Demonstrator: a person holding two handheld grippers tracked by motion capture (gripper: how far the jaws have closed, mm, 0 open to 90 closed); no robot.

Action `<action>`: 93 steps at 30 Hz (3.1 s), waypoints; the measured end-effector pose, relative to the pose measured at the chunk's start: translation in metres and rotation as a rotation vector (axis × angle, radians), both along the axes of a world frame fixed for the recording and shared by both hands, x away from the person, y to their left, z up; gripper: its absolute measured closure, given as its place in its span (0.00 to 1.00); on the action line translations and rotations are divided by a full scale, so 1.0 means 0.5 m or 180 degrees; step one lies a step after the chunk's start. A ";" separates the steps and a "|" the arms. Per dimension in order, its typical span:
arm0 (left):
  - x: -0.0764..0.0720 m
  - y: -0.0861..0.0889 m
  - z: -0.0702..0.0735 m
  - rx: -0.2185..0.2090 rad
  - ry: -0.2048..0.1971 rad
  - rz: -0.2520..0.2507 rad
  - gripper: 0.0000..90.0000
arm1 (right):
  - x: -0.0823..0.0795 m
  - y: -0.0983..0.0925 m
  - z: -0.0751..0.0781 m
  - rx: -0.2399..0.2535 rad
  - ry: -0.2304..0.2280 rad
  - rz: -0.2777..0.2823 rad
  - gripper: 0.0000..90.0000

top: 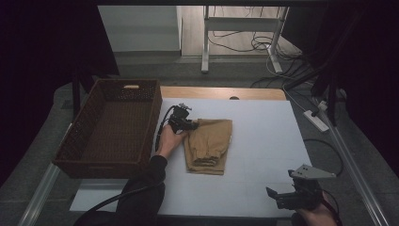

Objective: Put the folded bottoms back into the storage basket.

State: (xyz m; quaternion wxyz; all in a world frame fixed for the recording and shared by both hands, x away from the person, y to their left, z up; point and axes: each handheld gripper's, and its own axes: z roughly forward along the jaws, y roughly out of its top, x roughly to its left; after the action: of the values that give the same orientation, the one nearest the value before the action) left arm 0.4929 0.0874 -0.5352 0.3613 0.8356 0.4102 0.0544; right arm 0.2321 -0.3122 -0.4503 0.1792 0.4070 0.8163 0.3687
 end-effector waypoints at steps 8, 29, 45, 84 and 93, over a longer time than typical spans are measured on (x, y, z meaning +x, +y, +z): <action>-0.009 0.008 -0.012 -0.0176 -0.0060 0.0073 0.81 | 0.000 0.004 0.004 0.0173 -0.0081 0.0180 0.00; -0.031 -0.008 -0.012 0.0058 -0.0374 0.0098 0.81 | 0.037 0.065 0.004 0.0219 -0.0055 0.0589 0.00; -0.031 -0.006 -0.013 0.0009 -0.0342 0.0135 0.81 | 0.097 0.122 -0.016 0.0130 0.0092 0.0656 0.00; -0.028 -0.002 -0.015 -0.0056 -0.0286 0.0145 0.81 | 0.198 0.290 -0.069 -0.0086 0.0325 0.1163 0.00; -0.028 -0.002 -0.015 -0.0058 -0.0285 0.0145 0.81 | 0.216 0.337 -0.083 -0.0118 0.0353 0.1294 0.00</action>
State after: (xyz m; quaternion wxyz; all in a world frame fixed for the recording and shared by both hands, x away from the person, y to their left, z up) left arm 0.4790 0.0864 -0.5427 0.3855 0.8194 0.4131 0.0962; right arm 0.3400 -0.1438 -0.4918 0.0633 0.2503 0.8968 0.3592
